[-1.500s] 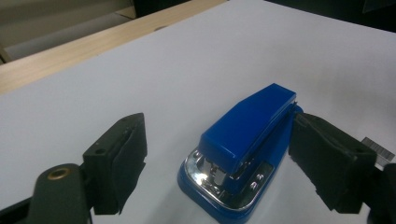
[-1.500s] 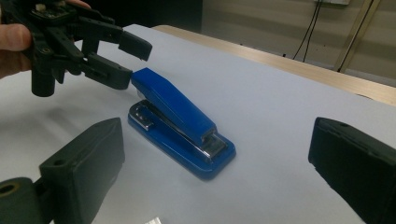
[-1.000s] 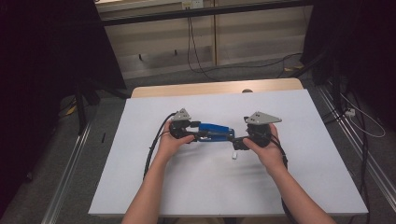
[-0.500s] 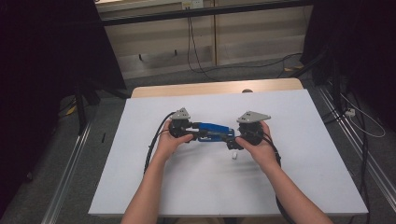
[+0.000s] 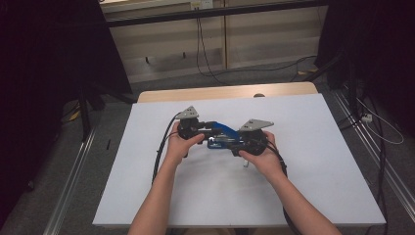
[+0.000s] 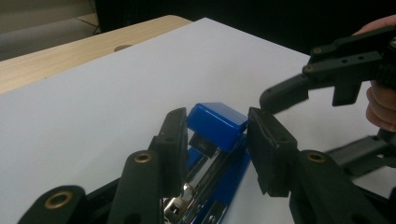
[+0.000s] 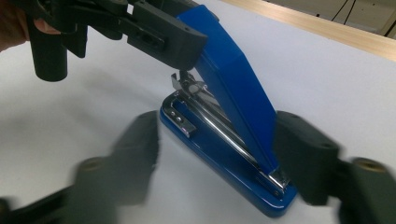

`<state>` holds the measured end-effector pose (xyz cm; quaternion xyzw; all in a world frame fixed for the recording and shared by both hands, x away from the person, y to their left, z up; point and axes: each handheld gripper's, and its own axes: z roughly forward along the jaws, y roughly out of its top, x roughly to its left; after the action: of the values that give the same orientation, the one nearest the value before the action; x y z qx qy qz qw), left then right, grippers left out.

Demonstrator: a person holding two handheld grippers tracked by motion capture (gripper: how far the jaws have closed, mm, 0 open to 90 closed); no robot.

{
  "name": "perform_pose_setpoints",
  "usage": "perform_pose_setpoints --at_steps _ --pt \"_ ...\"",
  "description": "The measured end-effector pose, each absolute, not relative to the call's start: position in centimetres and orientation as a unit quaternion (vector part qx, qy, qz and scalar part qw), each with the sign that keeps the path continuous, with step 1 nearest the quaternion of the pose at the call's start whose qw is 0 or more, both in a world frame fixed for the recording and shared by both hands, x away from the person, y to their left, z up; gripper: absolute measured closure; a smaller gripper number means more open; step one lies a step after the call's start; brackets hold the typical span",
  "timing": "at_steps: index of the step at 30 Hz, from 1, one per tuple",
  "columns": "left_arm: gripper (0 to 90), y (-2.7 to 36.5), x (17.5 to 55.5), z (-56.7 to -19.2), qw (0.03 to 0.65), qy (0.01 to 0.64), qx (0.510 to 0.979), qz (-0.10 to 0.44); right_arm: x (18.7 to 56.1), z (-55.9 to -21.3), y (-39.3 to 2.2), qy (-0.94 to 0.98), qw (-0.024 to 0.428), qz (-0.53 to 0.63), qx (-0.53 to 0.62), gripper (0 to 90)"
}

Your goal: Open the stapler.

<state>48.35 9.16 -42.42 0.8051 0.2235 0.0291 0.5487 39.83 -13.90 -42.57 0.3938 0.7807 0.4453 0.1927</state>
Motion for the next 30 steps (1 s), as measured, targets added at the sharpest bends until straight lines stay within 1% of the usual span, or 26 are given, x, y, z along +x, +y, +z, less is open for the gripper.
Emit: perform_pose_setpoints --at_steps 2,4,6,7,14,30 --pt "59.3 9.1 48.4 -42.5 0.552 0.226 0.803 0.028 40.0 -42.5 -13.7 0.78 0.186 0.444 0.4 60.2" --pt "59.3 9.1 48.4 -42.4 0.55 0.228 0.803 0.028 40.2 -42.6 -13.5 0.776 0.18 0.449 0.405 79.1" --pt "59.6 8.9 48.4 -42.3 0.553 0.23 0.8 0.026 40.4 -42.6 -13.1 0.774 0.17 0.448 0.414 87.9" --pt "59.6 8.9 48.4 -42.2 0.55 0.231 0.802 0.027 40.5 -42.7 -13.0 0.772 0.167 0.449 0.418 90.0" --pt "59.9 8.5 48.2 -41.8 0.549 0.228 0.804 0.033 40.9 -43.6 -11.5 0.752 0.151 0.458 0.448 90.0" --pt "60.1 8.6 48.3 -41.9 0.554 0.232 0.799 0.027 42.5 -44.2 -10.0 0.733 0.158 0.458 0.477 90.0"
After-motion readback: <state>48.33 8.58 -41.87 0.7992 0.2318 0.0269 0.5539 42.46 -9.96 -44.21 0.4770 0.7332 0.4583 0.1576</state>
